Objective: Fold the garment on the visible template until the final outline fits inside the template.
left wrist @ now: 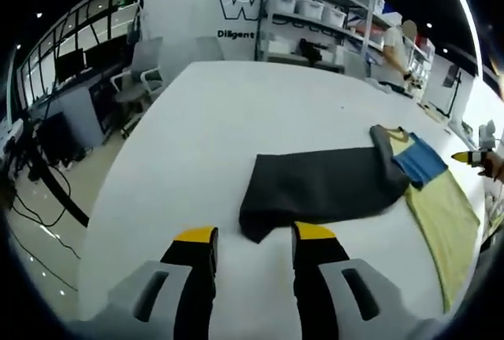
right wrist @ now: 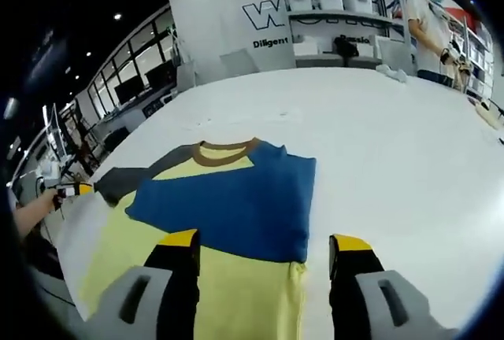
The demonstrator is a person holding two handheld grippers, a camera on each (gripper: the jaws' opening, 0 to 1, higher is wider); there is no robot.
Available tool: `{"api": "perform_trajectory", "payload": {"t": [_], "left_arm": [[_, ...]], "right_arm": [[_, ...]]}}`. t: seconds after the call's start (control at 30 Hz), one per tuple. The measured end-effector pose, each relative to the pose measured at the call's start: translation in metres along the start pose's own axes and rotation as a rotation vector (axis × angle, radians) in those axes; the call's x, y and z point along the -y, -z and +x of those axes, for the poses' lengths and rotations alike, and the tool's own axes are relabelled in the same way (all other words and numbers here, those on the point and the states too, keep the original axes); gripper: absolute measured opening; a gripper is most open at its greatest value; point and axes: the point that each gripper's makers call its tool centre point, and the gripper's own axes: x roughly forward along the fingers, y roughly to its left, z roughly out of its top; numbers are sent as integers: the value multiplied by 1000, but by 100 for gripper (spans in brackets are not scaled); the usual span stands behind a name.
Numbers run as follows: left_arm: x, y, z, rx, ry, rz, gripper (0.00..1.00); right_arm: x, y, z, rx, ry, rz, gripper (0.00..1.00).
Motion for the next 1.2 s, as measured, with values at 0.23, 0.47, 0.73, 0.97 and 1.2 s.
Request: {"api": "perform_trajectory", "payload": {"t": [0.23,0.47,0.73,0.97,1.2], "left_arm": [[2,7,7,-26,3,16,30],[9,10,12,-45,55,-59,13],[-5,11,12,-66,-22,-10,6],[-11,-9,3,-37,-82,87,2],[6,-42,-8,41,-79,261,2]], "right_arm": [[-26,-2,-28,31,-89,-2,78],[-43,11,-52,8,-120,-50,86],[-56,23,-74,-8,-150,-90,86],[-51,35,-85,-26,-129,-91,84],[-52,39,-88,-32,-124,-95,84]]}}
